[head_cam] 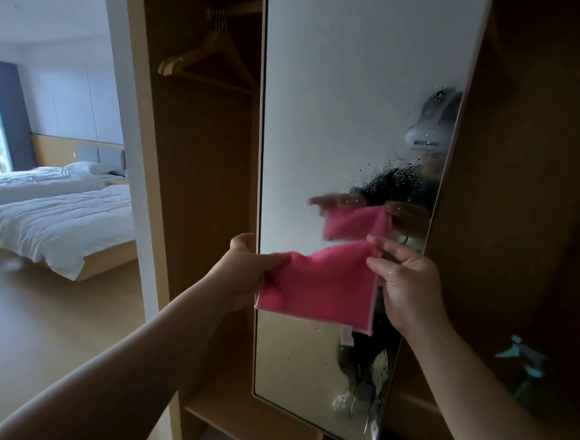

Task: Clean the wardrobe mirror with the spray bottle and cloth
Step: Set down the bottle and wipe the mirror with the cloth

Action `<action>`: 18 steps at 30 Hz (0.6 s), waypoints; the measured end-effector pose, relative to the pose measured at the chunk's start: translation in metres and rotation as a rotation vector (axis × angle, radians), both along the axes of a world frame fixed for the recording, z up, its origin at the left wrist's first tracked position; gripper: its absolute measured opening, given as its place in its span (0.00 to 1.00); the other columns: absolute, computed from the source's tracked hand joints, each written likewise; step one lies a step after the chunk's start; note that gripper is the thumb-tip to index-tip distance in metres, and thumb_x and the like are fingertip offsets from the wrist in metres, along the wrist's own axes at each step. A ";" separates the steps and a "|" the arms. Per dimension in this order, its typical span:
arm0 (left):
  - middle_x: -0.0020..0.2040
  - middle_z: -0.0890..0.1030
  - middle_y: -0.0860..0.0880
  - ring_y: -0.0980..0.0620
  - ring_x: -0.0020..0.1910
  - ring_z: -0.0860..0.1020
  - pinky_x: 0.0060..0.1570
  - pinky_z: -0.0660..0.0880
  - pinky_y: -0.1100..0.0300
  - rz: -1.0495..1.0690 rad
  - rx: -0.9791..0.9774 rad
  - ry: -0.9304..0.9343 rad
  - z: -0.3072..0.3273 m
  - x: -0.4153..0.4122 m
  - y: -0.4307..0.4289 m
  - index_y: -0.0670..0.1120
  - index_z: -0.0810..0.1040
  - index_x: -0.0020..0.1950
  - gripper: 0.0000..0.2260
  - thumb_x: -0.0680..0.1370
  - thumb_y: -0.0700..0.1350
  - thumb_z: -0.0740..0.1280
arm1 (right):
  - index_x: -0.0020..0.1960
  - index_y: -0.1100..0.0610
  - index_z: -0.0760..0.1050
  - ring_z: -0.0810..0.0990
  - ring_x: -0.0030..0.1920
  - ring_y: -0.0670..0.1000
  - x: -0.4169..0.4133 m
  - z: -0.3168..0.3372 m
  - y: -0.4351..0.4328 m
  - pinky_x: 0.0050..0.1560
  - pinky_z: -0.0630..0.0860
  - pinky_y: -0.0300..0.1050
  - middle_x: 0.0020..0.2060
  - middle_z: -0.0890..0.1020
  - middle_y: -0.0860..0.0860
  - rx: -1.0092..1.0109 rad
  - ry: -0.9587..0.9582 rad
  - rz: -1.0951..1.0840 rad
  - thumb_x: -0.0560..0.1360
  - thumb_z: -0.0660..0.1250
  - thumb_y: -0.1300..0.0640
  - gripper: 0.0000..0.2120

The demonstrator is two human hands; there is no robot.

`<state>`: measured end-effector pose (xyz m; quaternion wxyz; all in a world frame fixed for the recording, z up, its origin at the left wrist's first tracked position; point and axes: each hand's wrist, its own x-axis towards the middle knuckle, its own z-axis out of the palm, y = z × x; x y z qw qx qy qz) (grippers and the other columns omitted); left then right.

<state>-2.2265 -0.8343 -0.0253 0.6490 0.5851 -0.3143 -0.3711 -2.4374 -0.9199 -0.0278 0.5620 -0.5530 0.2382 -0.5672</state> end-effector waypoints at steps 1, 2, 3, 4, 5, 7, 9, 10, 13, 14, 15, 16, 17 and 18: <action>0.64 0.71 0.39 0.41 0.56 0.79 0.55 0.78 0.42 0.014 -0.020 -0.036 0.001 0.004 0.000 0.49 0.58 0.74 0.38 0.71 0.38 0.75 | 0.50 0.53 0.83 0.83 0.54 0.56 0.001 0.001 0.000 0.60 0.78 0.55 0.49 0.85 0.54 -0.043 0.029 -0.044 0.71 0.68 0.73 0.17; 0.62 0.73 0.40 0.42 0.55 0.79 0.55 0.78 0.43 0.011 -0.044 -0.086 0.003 0.007 0.001 0.48 0.61 0.72 0.34 0.72 0.38 0.74 | 0.51 0.54 0.82 0.83 0.53 0.53 0.003 0.001 0.001 0.58 0.79 0.52 0.50 0.84 0.53 -0.110 0.090 -0.102 0.71 0.69 0.73 0.17; 0.59 0.76 0.41 0.44 0.53 0.80 0.54 0.79 0.46 0.006 -0.065 -0.162 0.005 0.010 0.001 0.47 0.65 0.69 0.28 0.73 0.39 0.73 | 0.53 0.53 0.81 0.84 0.52 0.49 0.006 0.002 0.003 0.56 0.80 0.47 0.51 0.84 0.51 -0.204 0.173 -0.166 0.72 0.69 0.72 0.17; 0.56 0.78 0.43 0.48 0.50 0.81 0.52 0.80 0.51 0.008 -0.087 -0.249 0.007 0.014 0.000 0.47 0.69 0.65 0.23 0.74 0.39 0.73 | 0.54 0.53 0.80 0.83 0.51 0.45 0.008 0.004 0.004 0.54 0.80 0.40 0.51 0.83 0.48 -0.307 0.259 -0.224 0.72 0.69 0.71 0.16; 0.52 0.80 0.44 0.53 0.46 0.82 0.49 0.81 0.56 0.010 -0.115 -0.324 0.010 0.019 0.000 0.48 0.74 0.61 0.18 0.74 0.40 0.72 | 0.54 0.54 0.80 0.81 0.52 0.41 0.011 0.006 0.005 0.52 0.77 0.32 0.51 0.82 0.46 -0.396 0.324 -0.276 0.73 0.69 0.70 0.15; 0.47 0.82 0.46 0.60 0.38 0.82 0.39 0.79 0.67 0.008 -0.184 -0.429 0.018 0.031 -0.003 0.47 0.79 0.55 0.12 0.74 0.39 0.72 | 0.55 0.58 0.80 0.78 0.55 0.36 0.017 0.012 0.004 0.54 0.73 0.26 0.53 0.81 0.46 -0.510 0.399 -0.345 0.74 0.68 0.69 0.13; 0.46 0.82 0.48 0.62 0.39 0.82 0.37 0.77 0.71 -0.039 -0.220 -0.492 0.027 0.045 -0.006 0.46 0.81 0.55 0.12 0.73 0.37 0.73 | 0.59 0.61 0.79 0.77 0.57 0.39 0.025 0.018 0.001 0.59 0.74 0.31 0.57 0.79 0.46 -0.567 0.483 -0.366 0.73 0.70 0.68 0.14; 0.47 0.82 0.48 0.60 0.40 0.82 0.38 0.77 0.70 -0.078 -0.221 -0.510 0.031 0.052 -0.008 0.44 0.80 0.57 0.15 0.72 0.34 0.73 | 0.60 0.61 0.78 0.76 0.59 0.40 0.030 0.020 0.000 0.60 0.74 0.33 0.59 0.78 0.46 -0.583 0.525 -0.371 0.73 0.71 0.67 0.16; 0.49 0.82 0.45 0.52 0.45 0.83 0.47 0.81 0.60 -0.167 -0.207 -0.577 0.044 0.074 -0.015 0.43 0.79 0.61 0.22 0.69 0.29 0.73 | 0.63 0.63 0.76 0.75 0.59 0.43 0.045 0.023 0.000 0.60 0.72 0.30 0.62 0.76 0.47 -0.659 0.645 -0.451 0.71 0.71 0.70 0.21; 0.50 0.82 0.45 0.51 0.46 0.82 0.47 0.81 0.60 -0.174 -0.207 -0.625 0.049 0.082 -0.018 0.44 0.79 0.61 0.22 0.69 0.30 0.74 | 0.64 0.63 0.75 0.75 0.60 0.44 0.051 0.025 -0.001 0.61 0.71 0.31 0.63 0.76 0.49 -0.689 0.676 -0.496 0.72 0.70 0.70 0.21; 0.50 0.82 0.47 0.52 0.46 0.82 0.45 0.80 0.64 -0.169 -0.213 -0.677 0.053 0.090 -0.022 0.45 0.79 0.60 0.21 0.69 0.31 0.74 | 0.63 0.64 0.75 0.74 0.60 0.44 0.055 0.027 -0.002 0.62 0.70 0.29 0.63 0.77 0.51 -0.717 0.699 -0.542 0.73 0.70 0.70 0.20; 0.49 0.82 0.49 0.54 0.46 0.82 0.41 0.79 0.69 -0.155 -0.226 -0.723 0.056 0.097 -0.026 0.45 0.80 0.59 0.20 0.69 0.33 0.75 | 0.63 0.64 0.76 0.73 0.59 0.44 0.060 0.030 -0.002 0.61 0.69 0.27 0.63 0.77 0.52 -0.737 0.711 -0.583 0.73 0.69 0.70 0.19; 0.49 0.82 0.50 0.57 0.45 0.81 0.38 0.77 0.73 -0.139 -0.242 -0.758 0.059 0.105 -0.029 0.45 0.81 0.58 0.19 0.69 0.34 0.75 | 0.63 0.65 0.76 0.74 0.59 0.44 0.064 0.032 -0.001 0.60 0.69 0.27 0.62 0.77 0.53 -0.752 0.721 -0.618 0.74 0.68 0.70 0.18; 0.48 0.83 0.51 0.58 0.44 0.81 0.35 0.75 0.75 -0.124 -0.257 -0.786 0.062 0.112 -0.034 0.45 0.82 0.57 0.17 0.69 0.36 0.75 | 0.62 0.65 0.76 0.75 0.58 0.46 0.068 0.034 0.000 0.61 0.70 0.30 0.62 0.78 0.55 -0.769 0.737 -0.651 0.74 0.68 0.70 0.17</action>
